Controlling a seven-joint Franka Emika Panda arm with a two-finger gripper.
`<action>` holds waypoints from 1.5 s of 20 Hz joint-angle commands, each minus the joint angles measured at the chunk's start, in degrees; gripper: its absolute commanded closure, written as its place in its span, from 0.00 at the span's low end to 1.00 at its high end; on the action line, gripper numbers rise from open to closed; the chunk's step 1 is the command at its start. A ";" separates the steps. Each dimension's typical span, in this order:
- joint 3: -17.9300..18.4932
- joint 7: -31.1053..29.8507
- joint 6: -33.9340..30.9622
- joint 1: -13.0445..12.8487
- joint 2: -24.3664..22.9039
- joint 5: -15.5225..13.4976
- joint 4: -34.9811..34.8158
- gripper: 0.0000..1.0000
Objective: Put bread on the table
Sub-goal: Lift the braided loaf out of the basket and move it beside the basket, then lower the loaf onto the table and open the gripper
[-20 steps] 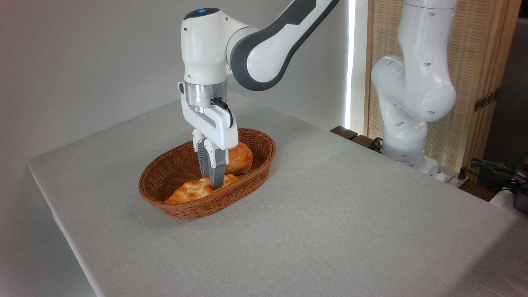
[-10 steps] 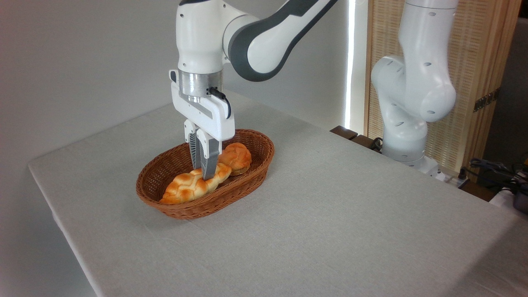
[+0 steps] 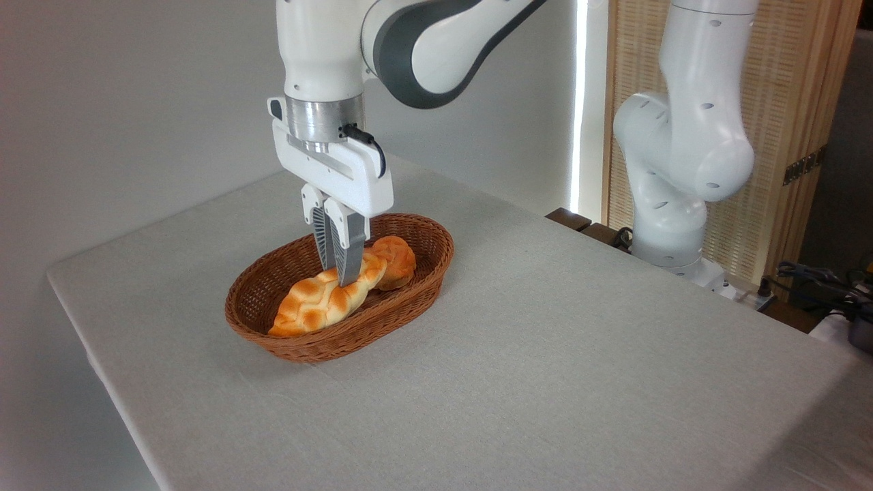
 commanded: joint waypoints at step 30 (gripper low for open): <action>14.96 11.63 -6.13 -0.43 2.20 17.88 5.32 0.35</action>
